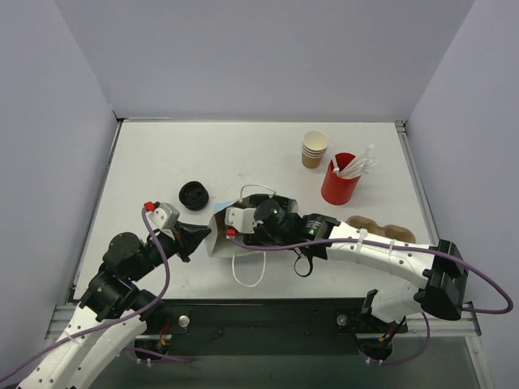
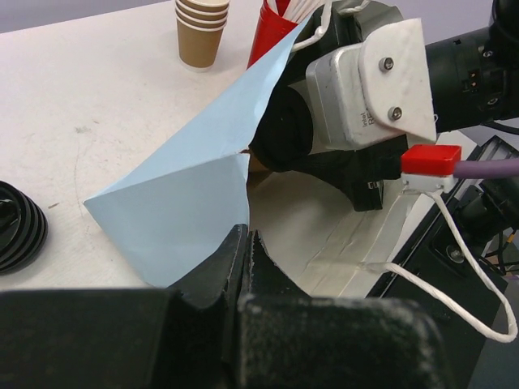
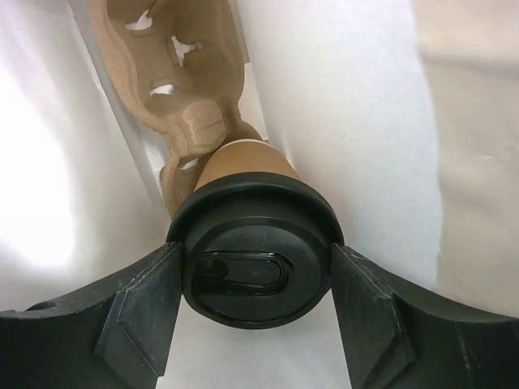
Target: Pack the takeout coffee
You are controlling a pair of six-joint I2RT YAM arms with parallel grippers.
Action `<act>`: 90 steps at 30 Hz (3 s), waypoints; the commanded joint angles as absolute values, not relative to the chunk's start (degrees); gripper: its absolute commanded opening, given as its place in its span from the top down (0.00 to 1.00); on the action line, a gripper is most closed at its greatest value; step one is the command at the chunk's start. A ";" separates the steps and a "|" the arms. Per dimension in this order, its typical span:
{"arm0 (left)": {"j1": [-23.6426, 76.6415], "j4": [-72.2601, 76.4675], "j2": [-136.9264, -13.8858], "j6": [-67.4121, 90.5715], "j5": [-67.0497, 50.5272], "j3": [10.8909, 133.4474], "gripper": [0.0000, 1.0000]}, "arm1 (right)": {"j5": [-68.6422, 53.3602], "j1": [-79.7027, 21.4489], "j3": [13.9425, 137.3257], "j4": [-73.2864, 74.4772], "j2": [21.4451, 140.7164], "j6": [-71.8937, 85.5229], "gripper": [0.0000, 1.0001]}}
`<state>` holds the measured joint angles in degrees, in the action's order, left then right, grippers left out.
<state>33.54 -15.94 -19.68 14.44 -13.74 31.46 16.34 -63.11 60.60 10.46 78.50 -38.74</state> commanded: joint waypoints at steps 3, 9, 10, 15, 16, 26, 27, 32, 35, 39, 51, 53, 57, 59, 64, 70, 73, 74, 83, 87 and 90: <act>33.31 -13.36 -19.42 13.18 -13.97 30.94 1.00 | 16.53 -64.07 63.98 10.99 76.64 -37.18 0.42; 33.31 -13.54 -18.72 12.57 -14.32 30.67 1.00 | 14.50 -65.21 64.60 14.14 75.32 -35.68 0.43; 33.31 -13.36 -18.72 12.48 -14.67 30.50 1.00 | 13.46 -65.48 64.86 14.85 74.89 -35.51 0.43; 33.31 -13.10 -18.54 12.57 -15.73 30.50 1.00 | 11.25 -66.71 64.34 17.40 74.09 -33.49 0.44; 33.31 -13.10 -18.46 12.66 -15.99 30.50 1.00 | 11.08 -66.80 64.07 17.49 73.92 -33.23 0.44; 33.31 -14.59 -18.46 13.62 -16.70 30.76 1.00 | 13.18 -67.41 61.35 11.78 81.03 -34.54 0.45; 33.31 -14.68 -18.46 13.88 -16.70 30.85 1.00 | 14.31 -67.41 61.17 9.78 81.73 -34.63 0.45; 33.31 -14.68 -18.90 15.03 -16.96 31.03 1.00 | 16.69 -67.24 60.21 6.16 84.81 -36.03 0.45; 33.31 -14.68 -19.07 15.12 -17.05 31.03 1.00 | 17.40 -66.89 59.33 4.31 84.47 -36.21 0.45; 33.31 -14.77 -19.25 14.85 -16.52 31.03 1.00 | 17.05 -66.53 58.45 4.13 82.19 -37.17 0.45; 33.31 -13.97 -19.34 13.97 -16.00 29.80 1.00 | 18.54 -66.09 56.52 7.38 75.85 -39.46 0.44; 33.31 -13.62 -19.34 14.06 -16.08 29.62 1.00 | 18.63 -65.74 56.25 7.64 75.85 -40.07 0.44; 33.31 -13.18 -19.07 13.98 -16.44 29.27 1.00 | 18.63 -65.48 55.90 8.61 76.20 -41.66 0.44; 33.31 -13.10 -18.98 13.89 -16.44 29.09 1.00 | 18.81 -65.39 56.25 8.88 76.46 -41.92 0.44; 33.31 -12.48 -18.63 14.24 -16.44 28.48 1.00 | 19.43 -65.48 57.30 9.49 76.99 -42.54 0.45; 33.31 -12.30 -18.81 14.06 -16.61 28.30 1.00 | 21.44 -65.39 57.04 9.76 78.31 -44.56 0.46; 33.31 -12.39 -18.46 14.15 -16.52 28.39 1.00 | 21.71 -65.57 57.22 9.67 78.57 -45.09 0.46; 33.31 -12.39 -18.46 14.24 -16.61 28.48 1.00 | 21.62 -65.57 57.22 9.67 78.66 -45.26 0.46; 33.31 -12.74 -18.20 14.59 -16.79 29.00 1.00 | 23.02 -65.48 56.08 7.30 81.12 -47.99 0.47; 33.31 -13.09 -17.93 14.77 -16.79 28.83 1.00 | 24.69 -65.48 55.99 5.54 82.44 -48.51 0.48; 33.31 -12.92 -17.93 14.85 -16.70 28.92 1.00 | 25.66 -65.48 55.72 4.31 82.88 -48.69 0.49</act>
